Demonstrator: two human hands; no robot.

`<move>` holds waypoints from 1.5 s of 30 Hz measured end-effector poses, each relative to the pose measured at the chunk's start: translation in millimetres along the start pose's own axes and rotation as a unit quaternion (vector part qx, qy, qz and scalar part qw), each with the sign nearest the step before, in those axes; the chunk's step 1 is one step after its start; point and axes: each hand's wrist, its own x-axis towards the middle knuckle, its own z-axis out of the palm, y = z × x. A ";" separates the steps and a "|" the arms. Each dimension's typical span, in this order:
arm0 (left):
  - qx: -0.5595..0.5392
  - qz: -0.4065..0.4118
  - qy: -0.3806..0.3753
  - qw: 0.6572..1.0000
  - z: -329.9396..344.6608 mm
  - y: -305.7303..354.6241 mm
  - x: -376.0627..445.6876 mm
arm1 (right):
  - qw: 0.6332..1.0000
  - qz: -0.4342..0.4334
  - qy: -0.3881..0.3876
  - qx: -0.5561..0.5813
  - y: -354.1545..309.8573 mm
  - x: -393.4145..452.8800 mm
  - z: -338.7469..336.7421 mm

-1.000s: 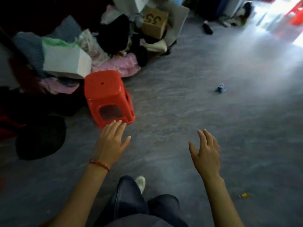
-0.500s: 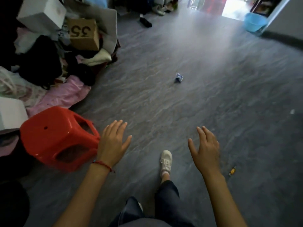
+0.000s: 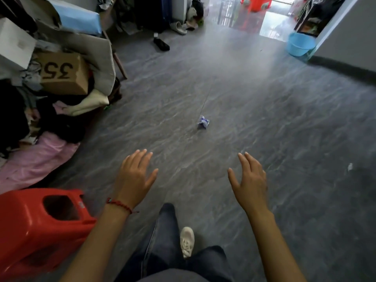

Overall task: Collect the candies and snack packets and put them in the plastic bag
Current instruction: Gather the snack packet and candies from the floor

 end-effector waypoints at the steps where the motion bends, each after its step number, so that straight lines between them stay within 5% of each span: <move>1: 0.003 0.005 0.004 1.000 2.8 0.3 19.1 | 1.000 0.004 0.001 0.003 3.9 17.6 3.8; 17: 0.015 0.058 -0.022 0.998 52.4 -11.3 398.5 | 0.997 0.073 0.005 0.011 47.3 344.0 81.8; 29: 0.001 0.052 -0.034 0.998 120.8 4.4 555.9 | 0.996 0.074 -0.046 0.015 99.3 496.9 154.0; 37: -0.024 0.025 -0.051 0.998 219.4 -7.9 623.3 | 0.988 0.092 -0.119 0.018 153.2 552.9 271.4; 45: -0.053 0.017 -0.074 0.996 374.3 -63.4 664.2 | 0.980 0.124 -0.155 0.021 210.8 575.3 464.9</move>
